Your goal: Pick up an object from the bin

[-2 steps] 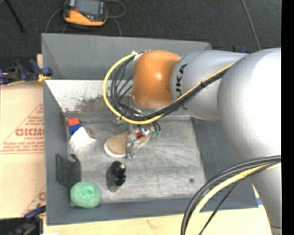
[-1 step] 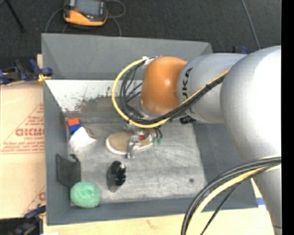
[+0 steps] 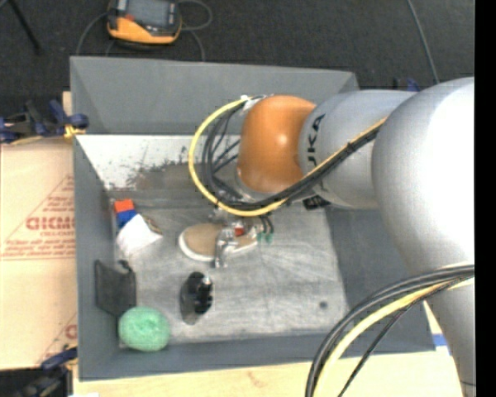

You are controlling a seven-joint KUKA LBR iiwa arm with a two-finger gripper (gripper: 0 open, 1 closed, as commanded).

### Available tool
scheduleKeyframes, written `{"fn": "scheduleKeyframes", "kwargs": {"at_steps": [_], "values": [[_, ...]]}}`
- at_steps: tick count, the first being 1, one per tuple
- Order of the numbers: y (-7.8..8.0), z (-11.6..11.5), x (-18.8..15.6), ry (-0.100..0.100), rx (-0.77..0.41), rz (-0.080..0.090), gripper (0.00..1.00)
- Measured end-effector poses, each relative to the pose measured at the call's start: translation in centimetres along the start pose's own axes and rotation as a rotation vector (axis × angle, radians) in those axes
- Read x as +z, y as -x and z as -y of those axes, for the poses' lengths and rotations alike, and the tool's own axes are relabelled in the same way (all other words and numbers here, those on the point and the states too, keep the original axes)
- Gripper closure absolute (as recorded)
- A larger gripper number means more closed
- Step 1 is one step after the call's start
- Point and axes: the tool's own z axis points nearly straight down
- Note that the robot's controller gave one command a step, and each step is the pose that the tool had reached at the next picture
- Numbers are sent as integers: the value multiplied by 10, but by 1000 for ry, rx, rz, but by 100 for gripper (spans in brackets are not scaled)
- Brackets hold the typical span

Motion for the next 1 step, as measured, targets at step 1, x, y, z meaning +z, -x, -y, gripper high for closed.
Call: {"fn": "scheduleKeyframes", "kwargs": {"at_steps": [1], "values": [[0,0,-2,0,0,-3,100]]}}
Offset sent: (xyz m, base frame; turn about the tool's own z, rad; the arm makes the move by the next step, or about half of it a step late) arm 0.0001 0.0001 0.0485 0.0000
